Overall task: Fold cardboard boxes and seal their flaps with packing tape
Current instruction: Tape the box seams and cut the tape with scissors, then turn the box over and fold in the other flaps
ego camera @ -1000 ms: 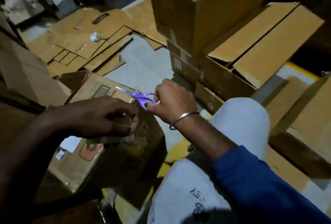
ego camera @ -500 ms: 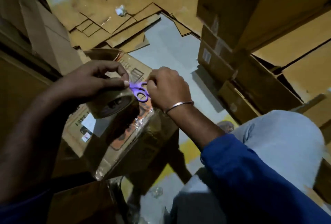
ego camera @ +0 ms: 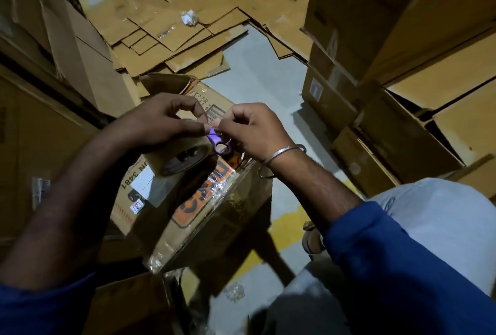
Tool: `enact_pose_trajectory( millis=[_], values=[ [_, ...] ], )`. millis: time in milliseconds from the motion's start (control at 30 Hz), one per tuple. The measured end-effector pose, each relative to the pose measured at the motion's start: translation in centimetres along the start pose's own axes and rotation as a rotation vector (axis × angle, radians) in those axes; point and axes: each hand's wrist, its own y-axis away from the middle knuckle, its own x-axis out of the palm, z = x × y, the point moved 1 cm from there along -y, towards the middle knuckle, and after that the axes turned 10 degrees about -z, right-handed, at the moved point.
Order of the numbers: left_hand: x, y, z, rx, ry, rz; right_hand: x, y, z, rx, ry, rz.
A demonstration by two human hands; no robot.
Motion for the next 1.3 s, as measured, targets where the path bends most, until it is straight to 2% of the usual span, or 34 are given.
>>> enact_pose_trajectory(
  millis=[167,400,500,600,700,800,900,1300],
  values=[
    [0.5,0.0,-0.2,-0.103,0.011,0.009,-0.1,-0.8,0.1,0.030,0.241,-0.064],
    [-0.7,-1.3,0.4,-0.278,-0.214,-0.044,1.5,-1.9,0.9,-0.068,0.538,-0.111],
    [-1.0,-1.4,1.0,-0.344,-0.302,-0.053,1.3,-2.4,0.7,-0.043,0.648,-0.128],
    [-0.2,-1.5,1.3,-0.308,-0.409,-0.105,1.3,-2.6,0.1,-0.004,0.704,-0.100],
    [1.0,-1.8,0.8,-0.239,-0.679,-0.186,1.2,-2.7,0.6,0.007,0.769,-0.073],
    [2.0,-2.3,0.5,-0.179,-0.850,-0.233,0.4,-3.6,0.4,0.071,0.768,-0.070],
    [2.4,-2.6,0.5,-0.195,-0.854,-0.214,-0.7,-4.1,-0.2,0.149,0.740,-0.094],
    [3.6,-2.1,-2.3,-0.038,-0.904,-0.314,-3.9,-0.9,-2.0,-0.180,0.488,-0.228]
  ],
)
